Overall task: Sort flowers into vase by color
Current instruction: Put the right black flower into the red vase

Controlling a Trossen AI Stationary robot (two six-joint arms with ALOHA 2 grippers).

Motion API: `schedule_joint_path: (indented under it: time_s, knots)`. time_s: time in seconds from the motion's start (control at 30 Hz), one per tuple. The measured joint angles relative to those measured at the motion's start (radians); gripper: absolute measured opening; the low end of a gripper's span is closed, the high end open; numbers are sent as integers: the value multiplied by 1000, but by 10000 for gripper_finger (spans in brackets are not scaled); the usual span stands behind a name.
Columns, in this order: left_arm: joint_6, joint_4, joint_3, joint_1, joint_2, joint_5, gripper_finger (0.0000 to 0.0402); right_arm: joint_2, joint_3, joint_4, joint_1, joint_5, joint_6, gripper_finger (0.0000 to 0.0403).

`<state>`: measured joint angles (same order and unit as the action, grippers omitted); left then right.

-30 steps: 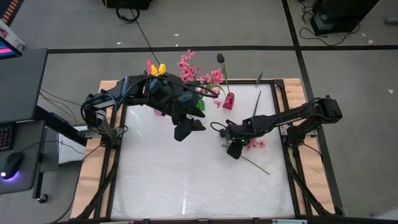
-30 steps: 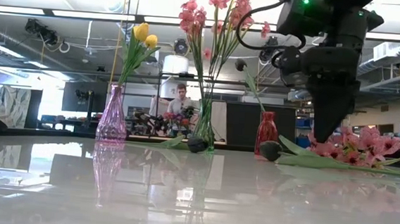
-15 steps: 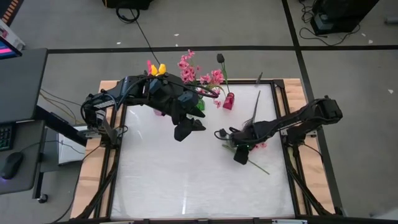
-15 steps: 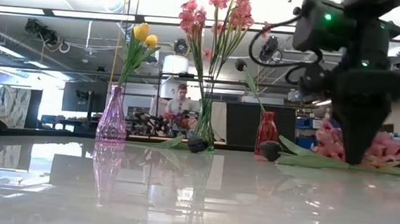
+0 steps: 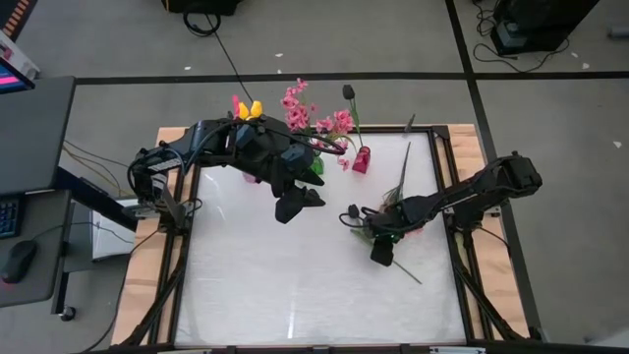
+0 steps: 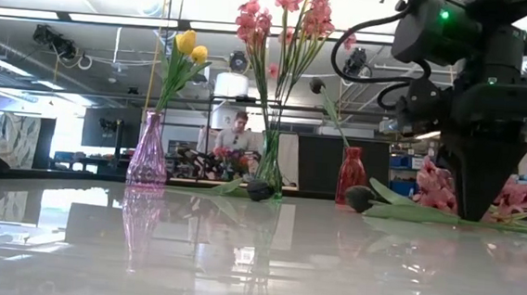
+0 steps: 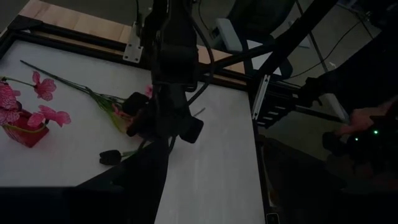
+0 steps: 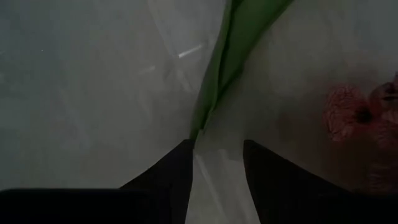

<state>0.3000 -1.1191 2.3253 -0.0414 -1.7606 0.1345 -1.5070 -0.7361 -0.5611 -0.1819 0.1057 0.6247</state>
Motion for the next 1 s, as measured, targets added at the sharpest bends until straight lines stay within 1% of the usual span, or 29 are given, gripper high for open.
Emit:
schedule_joint_path:
  time_s: [0.1,0.37,0.83,1.0]
  knots:
    - [0,0,0,0,0,0,268,0,0,0,7,-7,0,152]
    - [0,0,0,0,0,0,268,0,0,45,21,26,5,152]
    - [0,0,0,0,0,0,268,-2,-1,79,21,-37,31,152]
    - [0,1,0,0,0,0,268,-42,-3,96,20,-39,38,152]
